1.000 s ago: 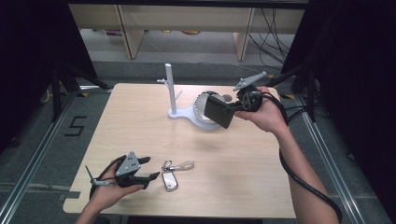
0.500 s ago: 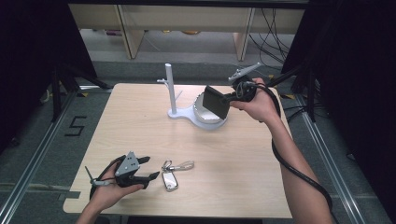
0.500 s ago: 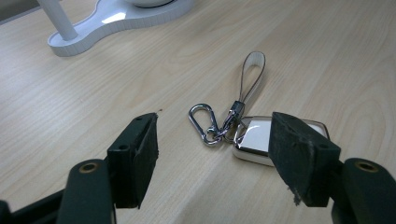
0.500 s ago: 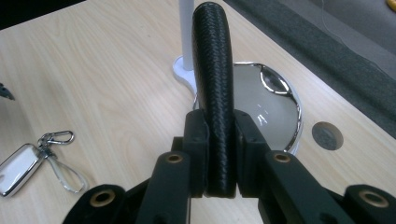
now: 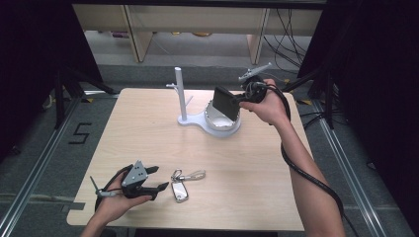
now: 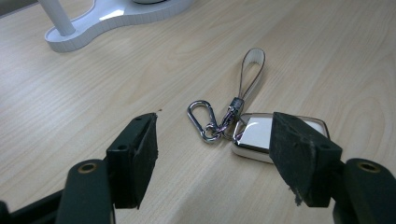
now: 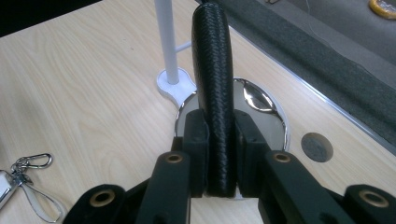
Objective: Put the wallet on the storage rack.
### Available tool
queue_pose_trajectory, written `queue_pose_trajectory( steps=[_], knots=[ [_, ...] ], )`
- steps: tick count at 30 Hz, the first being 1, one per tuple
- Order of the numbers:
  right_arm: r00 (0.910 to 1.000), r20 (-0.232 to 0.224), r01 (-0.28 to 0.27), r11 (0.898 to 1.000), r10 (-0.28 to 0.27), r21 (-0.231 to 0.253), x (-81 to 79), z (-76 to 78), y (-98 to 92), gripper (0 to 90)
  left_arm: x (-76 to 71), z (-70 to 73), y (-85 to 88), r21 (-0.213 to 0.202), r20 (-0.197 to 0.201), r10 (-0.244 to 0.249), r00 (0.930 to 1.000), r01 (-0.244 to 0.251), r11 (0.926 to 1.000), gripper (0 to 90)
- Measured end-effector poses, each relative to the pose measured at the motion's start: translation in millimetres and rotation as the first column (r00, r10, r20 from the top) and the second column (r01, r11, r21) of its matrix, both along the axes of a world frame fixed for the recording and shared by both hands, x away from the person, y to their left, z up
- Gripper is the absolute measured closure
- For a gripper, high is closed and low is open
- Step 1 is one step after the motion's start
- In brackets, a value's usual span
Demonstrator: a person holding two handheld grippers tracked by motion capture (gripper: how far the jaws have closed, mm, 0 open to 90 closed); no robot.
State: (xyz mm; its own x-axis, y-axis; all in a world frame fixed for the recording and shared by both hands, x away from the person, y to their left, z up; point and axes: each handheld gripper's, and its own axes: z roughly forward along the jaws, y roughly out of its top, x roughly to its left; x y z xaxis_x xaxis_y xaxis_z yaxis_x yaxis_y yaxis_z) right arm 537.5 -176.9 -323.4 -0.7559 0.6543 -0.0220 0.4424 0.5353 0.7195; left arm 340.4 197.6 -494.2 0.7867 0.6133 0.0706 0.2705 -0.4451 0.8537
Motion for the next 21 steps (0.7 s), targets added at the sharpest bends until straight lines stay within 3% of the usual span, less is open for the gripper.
queue_pose_trajectory(
  steps=[4, 11, 14, 15, 20, 21],
  knots=[
    [0.9999, 0.01, 0.013, 1.0, -0.014, 0.014, 3.7, -3.4, -0.4, 78.5, 0.1, -1.3, -1.6, -0.019, -0.008, -0.008, 0.9999, 0.008, 0.9998, 32.1],
    [0.9998, 0.008, 0.019, 1.0, -0.019, 0.017, 8.5, -7.9, 0.3, 78.4, 0.1, -1.5, -2.1, 0.005, -0.011, -0.015, 0.9998, 0.015, 0.9999, 31.9],
    [0.9996, 0.022, 0.02, 0.999, -0.02, 0.03, 9.9, -12.1, 2.3, 78.5, -0.1, -2.6, -2.4, -0.012, -0.011, -0.011, 0.9999, 0.011, 0.9999, 31.8],
    [0.9998, 0.004, 0.02, 1.0, -0.02, 0.016, 10.0, -12.3, 2.2, 78.4, -0.1, -2.7, -2.3, -0.012, -0.011, -0.011, 0.9999, 0.011, 0.9999, 31.8],
    [0.9997, 0.02, 0.013, 1.0, -0.014, 0.021, 13.0, -18.9, 4.3, 78.4, -0.5, -2.6, -2.7, -0.007, -0.012, -0.008, 0.9999, 0.008, 0.9999, 31.8],
    [0.9999, 0.005, 0.016, 1.0, -0.016, 0.013, 13.5, -19.9, 4.3, 78.5, -0.4, -2.6, -2.7, -0.006, -0.015, -0.013, 0.9998, 0.013, 0.9999, 31.8]
  ],
)
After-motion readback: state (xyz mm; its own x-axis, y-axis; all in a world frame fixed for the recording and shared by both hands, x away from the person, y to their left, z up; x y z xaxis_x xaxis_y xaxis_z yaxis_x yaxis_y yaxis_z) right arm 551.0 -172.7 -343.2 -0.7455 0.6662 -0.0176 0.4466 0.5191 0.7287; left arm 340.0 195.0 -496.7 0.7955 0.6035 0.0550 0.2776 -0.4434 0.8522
